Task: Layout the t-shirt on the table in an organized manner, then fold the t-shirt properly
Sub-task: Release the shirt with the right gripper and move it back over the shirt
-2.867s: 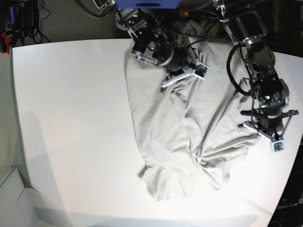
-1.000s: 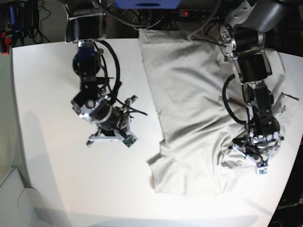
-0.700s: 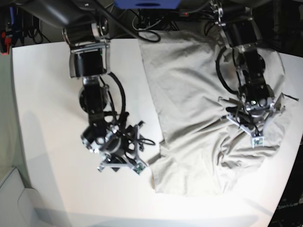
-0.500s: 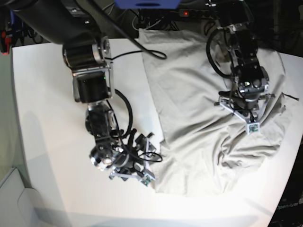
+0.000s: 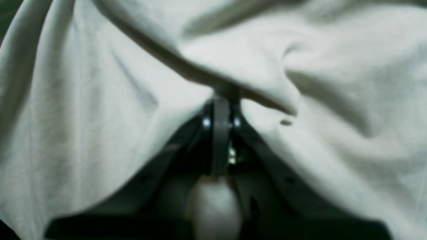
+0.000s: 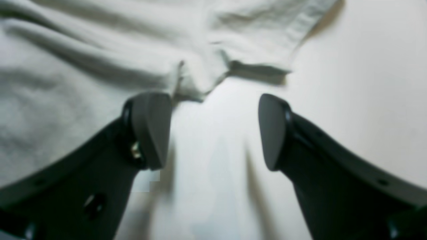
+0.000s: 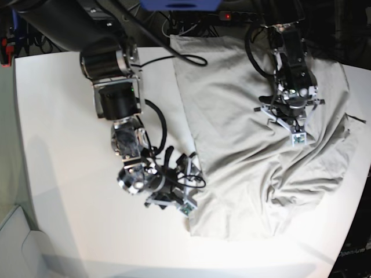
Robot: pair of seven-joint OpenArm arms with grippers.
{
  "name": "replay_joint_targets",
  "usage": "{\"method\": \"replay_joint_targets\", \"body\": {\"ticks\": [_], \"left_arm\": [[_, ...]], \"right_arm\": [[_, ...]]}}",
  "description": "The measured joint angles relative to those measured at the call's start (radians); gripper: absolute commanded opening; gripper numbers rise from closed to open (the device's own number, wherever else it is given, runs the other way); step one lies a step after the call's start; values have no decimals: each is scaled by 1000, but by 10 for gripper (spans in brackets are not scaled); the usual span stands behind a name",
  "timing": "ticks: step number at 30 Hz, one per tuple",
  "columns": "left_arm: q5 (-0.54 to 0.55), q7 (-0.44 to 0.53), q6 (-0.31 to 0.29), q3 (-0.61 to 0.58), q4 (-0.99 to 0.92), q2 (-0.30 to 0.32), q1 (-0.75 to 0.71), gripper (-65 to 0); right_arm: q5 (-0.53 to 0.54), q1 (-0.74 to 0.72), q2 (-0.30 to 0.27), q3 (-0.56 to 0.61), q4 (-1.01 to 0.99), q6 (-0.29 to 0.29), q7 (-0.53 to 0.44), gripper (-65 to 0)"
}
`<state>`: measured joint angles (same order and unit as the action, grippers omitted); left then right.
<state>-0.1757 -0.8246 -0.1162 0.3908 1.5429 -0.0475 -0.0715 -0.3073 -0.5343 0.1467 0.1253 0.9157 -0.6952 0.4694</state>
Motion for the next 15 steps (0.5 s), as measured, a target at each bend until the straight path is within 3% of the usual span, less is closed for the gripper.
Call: {"method": "replay_joint_targets", "body": {"ticks": [8, 10, 15], "left_arm": [[0, 11, 0, -1, -8, 0, 5, -649], [0, 11, 0, -1, -8, 0, 3, -649], [0, 10, 0, -1, -5, -2, 2, -649]], "right_arm": [[3, 58, 2, 61, -25, 0, -68, -233], [54, 56, 0, 61, -67, 0, -80, -238], [131, 55, 5, 63, -171, 1, -156, -321]]}}
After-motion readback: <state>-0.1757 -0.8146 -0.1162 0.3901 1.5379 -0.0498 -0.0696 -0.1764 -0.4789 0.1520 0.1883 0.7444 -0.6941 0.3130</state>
